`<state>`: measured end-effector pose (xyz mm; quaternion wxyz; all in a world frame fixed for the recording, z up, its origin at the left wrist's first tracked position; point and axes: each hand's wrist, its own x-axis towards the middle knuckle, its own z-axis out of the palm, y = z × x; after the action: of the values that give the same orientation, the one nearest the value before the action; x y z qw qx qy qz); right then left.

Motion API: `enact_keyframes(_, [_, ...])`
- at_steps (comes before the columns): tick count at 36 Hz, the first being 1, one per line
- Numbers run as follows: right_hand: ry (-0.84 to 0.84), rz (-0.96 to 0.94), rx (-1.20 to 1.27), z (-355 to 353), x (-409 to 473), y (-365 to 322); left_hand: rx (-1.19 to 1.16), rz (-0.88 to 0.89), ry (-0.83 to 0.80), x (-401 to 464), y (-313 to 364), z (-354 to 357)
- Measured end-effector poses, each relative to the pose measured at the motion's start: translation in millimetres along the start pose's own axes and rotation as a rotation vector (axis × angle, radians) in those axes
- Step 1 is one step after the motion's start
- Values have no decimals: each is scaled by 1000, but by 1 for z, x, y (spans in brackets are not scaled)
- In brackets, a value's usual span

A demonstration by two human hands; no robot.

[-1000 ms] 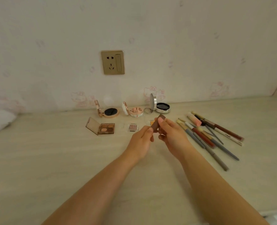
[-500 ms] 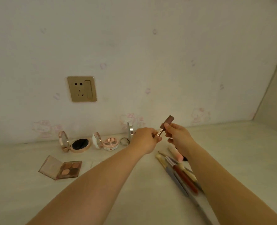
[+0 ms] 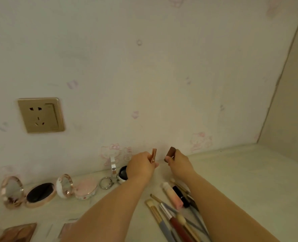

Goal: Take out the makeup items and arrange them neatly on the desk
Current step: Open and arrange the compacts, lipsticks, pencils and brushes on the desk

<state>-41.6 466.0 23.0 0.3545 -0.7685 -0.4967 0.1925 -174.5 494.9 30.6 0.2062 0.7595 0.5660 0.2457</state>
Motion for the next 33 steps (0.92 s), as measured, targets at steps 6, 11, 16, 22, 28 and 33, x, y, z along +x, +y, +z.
enact_keyframes(6, [-53,-68,-112,5,9,-1,58,1,-17,12,2,3])
enact_keyframes(11, [-73,-89,-142,10,14,-1,73,-8,19,16,-2,7])
enact_keyframes(16, [-73,-98,-201,14,14,5,97,-4,24,19,-1,10])
enact_keyframes(22, [-71,-109,-236,17,15,7,124,10,45,18,1,13])
enact_keyframes(28, [-105,-98,-244,21,18,8,109,-11,41,18,-3,17])
enact_keyframes(33, [-137,-13,-89,18,21,7,103,-14,23,18,0,13])
